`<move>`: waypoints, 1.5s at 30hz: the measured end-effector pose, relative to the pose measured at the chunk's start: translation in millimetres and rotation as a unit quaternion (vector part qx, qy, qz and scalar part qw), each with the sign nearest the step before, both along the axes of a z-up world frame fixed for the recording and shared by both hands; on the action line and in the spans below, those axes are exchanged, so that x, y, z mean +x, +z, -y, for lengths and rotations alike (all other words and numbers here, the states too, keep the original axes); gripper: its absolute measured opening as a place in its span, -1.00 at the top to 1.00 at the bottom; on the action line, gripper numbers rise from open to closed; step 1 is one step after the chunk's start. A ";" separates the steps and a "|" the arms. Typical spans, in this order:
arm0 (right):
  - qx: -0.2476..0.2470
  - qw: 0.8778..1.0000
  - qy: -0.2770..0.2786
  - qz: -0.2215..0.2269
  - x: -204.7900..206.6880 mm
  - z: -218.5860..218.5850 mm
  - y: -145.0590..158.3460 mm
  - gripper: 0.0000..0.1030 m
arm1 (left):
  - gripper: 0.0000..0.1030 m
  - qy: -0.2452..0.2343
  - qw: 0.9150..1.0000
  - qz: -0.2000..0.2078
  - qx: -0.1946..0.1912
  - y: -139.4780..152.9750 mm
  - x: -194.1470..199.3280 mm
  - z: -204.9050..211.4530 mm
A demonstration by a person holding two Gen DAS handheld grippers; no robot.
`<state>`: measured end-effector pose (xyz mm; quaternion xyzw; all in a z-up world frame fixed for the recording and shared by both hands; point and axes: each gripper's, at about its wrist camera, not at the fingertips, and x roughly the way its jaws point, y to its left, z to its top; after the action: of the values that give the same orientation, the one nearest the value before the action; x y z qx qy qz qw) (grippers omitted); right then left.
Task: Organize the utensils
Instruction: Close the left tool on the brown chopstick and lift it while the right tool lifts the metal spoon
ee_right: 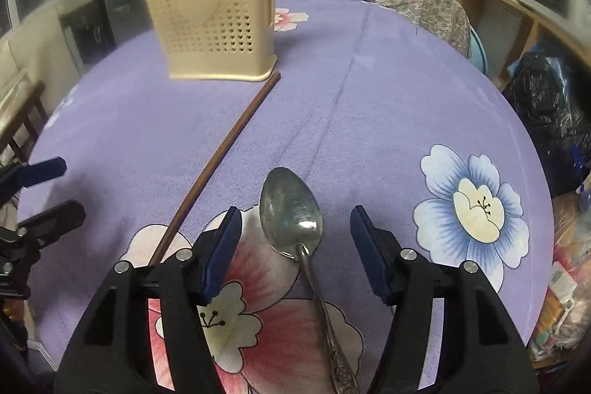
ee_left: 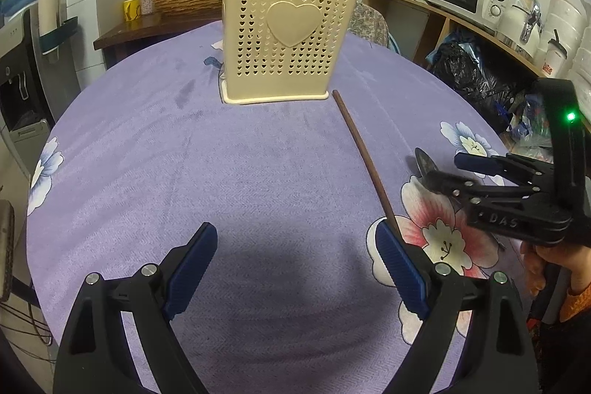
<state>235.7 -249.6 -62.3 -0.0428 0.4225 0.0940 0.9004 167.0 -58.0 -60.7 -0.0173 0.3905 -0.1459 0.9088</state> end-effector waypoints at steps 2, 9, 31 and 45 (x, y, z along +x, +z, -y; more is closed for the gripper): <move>0.010 1.000 -0.004 -0.005 -2.6 5.0 1.2 -0.19 | -0.68 -0.001 1.000 -0.001 -0.001 -0.5 0.1 0.8; -0.016 0.998 0.055 -0.029 10.1 -9.7 -8.9 -0.19 | -0.68 -0.006 1.000 0.000 0.001 -0.3 -1.5 3.9; 0.017 0.999 -0.025 -0.037 31.0 32.0 -10.8 0.24 | -0.23 -0.061 0.997 -0.035 0.038 0.5 82.9 66.0; 0.016 0.999 -0.040 -0.025 30.7 31.9 -13.4 0.24 | 0.51 -0.055 0.992 -0.047 0.105 -11.7 164.6 134.9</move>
<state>266.3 -281.4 -75.6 -0.0089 0.4443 0.0659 0.8934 331.6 -192.9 -72.4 0.0931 0.4464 -0.1526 0.8768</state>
